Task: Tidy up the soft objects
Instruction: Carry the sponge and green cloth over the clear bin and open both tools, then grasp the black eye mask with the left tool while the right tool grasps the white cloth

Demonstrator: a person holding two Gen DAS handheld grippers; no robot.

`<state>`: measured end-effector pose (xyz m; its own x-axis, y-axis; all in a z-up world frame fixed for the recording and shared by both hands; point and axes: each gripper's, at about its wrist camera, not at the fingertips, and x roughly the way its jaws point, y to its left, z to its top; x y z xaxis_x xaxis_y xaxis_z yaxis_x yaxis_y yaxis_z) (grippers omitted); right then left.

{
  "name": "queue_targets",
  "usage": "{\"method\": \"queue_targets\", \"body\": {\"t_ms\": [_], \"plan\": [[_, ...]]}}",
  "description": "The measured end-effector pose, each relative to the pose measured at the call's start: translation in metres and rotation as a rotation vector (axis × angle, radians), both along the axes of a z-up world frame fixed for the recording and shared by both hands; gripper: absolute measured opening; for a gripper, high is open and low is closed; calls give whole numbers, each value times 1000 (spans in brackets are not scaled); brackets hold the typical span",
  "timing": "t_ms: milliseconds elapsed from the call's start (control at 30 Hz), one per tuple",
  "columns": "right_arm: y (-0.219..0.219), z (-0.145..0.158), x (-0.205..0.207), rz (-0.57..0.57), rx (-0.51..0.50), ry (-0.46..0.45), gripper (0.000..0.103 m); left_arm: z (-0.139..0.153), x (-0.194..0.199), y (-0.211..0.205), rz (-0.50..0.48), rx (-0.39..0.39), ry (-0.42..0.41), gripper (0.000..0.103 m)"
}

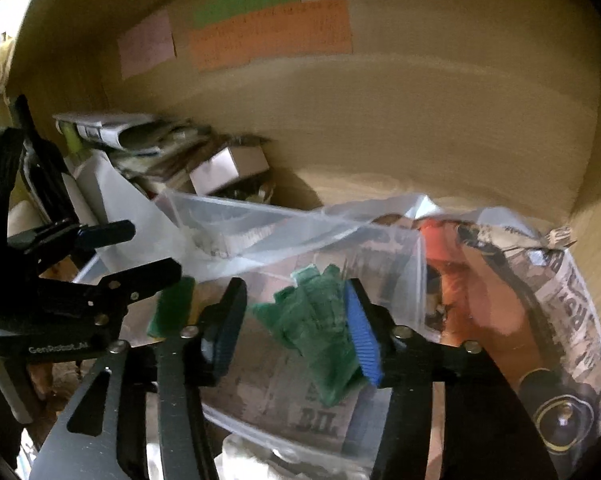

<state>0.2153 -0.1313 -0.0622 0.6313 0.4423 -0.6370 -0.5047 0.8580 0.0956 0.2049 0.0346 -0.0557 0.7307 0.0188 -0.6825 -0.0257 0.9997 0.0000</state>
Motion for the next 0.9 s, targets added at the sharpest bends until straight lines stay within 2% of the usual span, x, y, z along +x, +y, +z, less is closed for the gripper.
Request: {"method": "queue_targets", "body": {"t_ms": [200,433,667,900], "plan": [[-13,25,-21,-13,20,-78,62,31,-37,7,20,-4,-103,98],[-33,45,-55,-33,39,-171,73,47,-76,13,27,2,-162,102],[-42,39,-78,-45,23,-184,75,32,-99,7,-1,-23,-129,102],[-48,9,-90,-48,-9,-100,75,1,-111,-11,-50,-34,-72,101]]}}
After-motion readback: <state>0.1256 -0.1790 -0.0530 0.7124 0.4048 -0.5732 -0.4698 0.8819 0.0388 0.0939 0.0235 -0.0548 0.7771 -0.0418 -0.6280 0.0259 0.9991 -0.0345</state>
